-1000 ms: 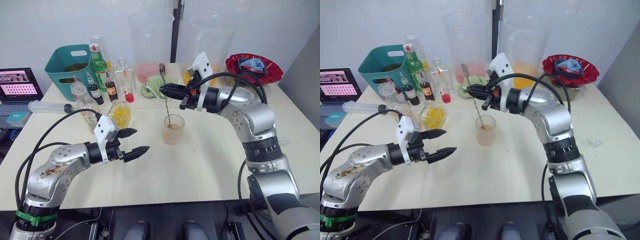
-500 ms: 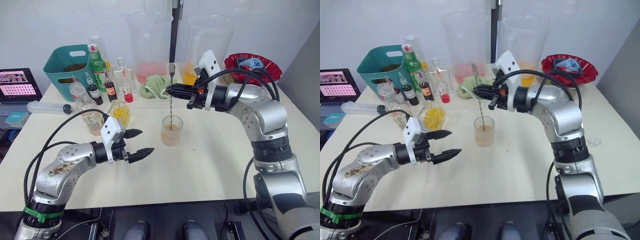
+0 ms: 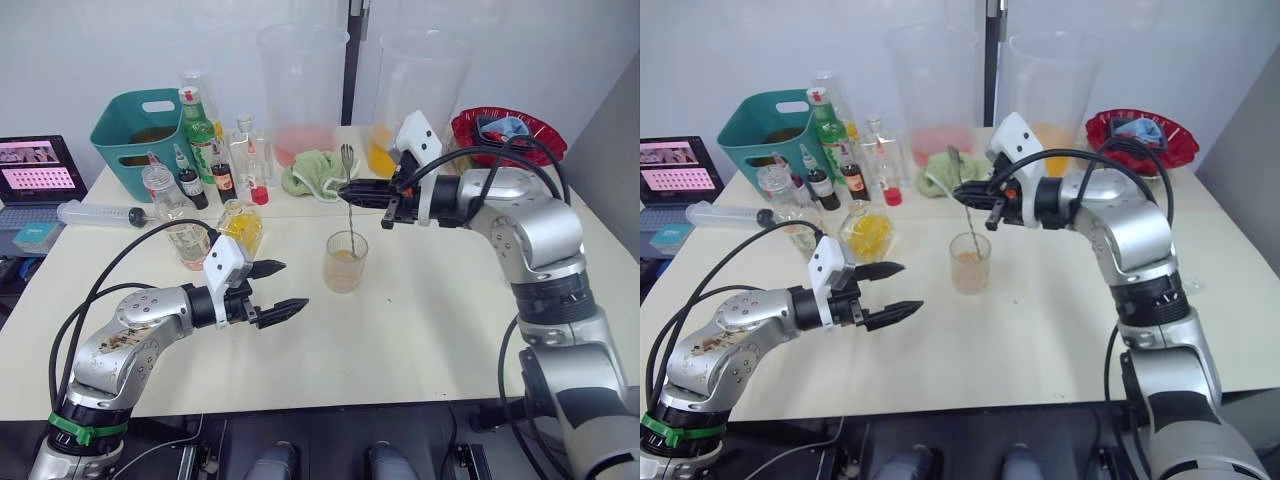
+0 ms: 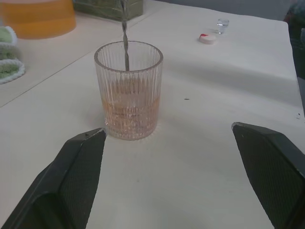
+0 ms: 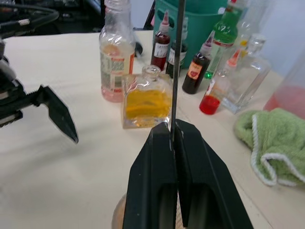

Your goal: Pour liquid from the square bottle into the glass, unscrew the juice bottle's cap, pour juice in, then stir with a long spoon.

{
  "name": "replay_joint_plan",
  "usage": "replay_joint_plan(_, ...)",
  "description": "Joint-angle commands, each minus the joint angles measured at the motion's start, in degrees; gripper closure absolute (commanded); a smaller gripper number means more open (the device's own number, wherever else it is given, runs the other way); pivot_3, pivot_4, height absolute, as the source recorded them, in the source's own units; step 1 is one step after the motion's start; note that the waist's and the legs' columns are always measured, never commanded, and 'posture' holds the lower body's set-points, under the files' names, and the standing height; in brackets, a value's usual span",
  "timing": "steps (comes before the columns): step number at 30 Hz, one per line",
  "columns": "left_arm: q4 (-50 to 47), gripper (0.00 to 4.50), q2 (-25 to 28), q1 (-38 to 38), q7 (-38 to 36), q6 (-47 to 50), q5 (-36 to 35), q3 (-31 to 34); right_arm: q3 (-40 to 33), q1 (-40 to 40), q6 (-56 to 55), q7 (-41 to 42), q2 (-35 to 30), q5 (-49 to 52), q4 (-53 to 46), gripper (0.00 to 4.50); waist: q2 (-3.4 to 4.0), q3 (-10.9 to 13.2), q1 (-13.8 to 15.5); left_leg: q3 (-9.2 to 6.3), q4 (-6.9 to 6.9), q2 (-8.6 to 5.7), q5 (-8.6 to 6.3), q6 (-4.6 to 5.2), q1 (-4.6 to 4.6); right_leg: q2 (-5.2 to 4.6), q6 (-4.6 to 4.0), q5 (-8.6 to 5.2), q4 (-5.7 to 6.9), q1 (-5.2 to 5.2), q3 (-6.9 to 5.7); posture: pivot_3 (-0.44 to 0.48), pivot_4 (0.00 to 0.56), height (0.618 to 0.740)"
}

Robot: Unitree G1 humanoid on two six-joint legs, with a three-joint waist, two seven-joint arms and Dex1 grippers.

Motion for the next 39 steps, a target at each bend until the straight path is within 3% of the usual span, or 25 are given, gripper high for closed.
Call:
replay_joint_plan(1,-0.19,0.02,0.14,-0.72,-1.12,-2.0,0.2,0.04,-2.1,-0.33,3.79,1.18,-1.03,3.54,-5.99,4.5,0.0,0.0,0.03,0.0,0.0,0.0,0.0,0.0,0.0,0.0,0.0,0.0,0.0,0.0,0.0,0.0,0.15,0.74)
replay_joint_plan(14,2.39,0.02,0.21,-2.36,-2.95,-3.74,1.66,-1.01,-5.8,0.92,9.18,-2.0,2.07,8.32,-10.05,4.5,0.0,0.0,-0.18,0.0,-0.01,0.02,0.0,0.0,0.0,0.0,0.0,0.0,0.0,-0.02,0.0,0.0,0.15,0.74)
replay_joint_plan(26,2.2,0.02,0.35,-2.89,-3.19,-3.55,2.04,-0.78,-4.11,-0.28,-1.41,-6.01,3.83,-0.03,-2.66,4.5,0.0,0.0,-0.08,0.0,0.0,0.0,0.01,-0.01,0.0,0.0,0.0,0.0,0.01,0.0,0.0,0.0,0.15,0.74)
replay_joint_plan(39,3.04,0.02,0.45,-3.38,-3.58,-4.07,2.87,-1.09,-6.16,0.54,-4.11,-9.34,11.85,2.09,-1.34,4.5,0.0,0.0,-0.16,-0.02,0.0,-0.01,0.05,-0.08,0.0,0.0,-0.01,0.01,0.08,-0.02,0.0,0.0,0.15,0.74)
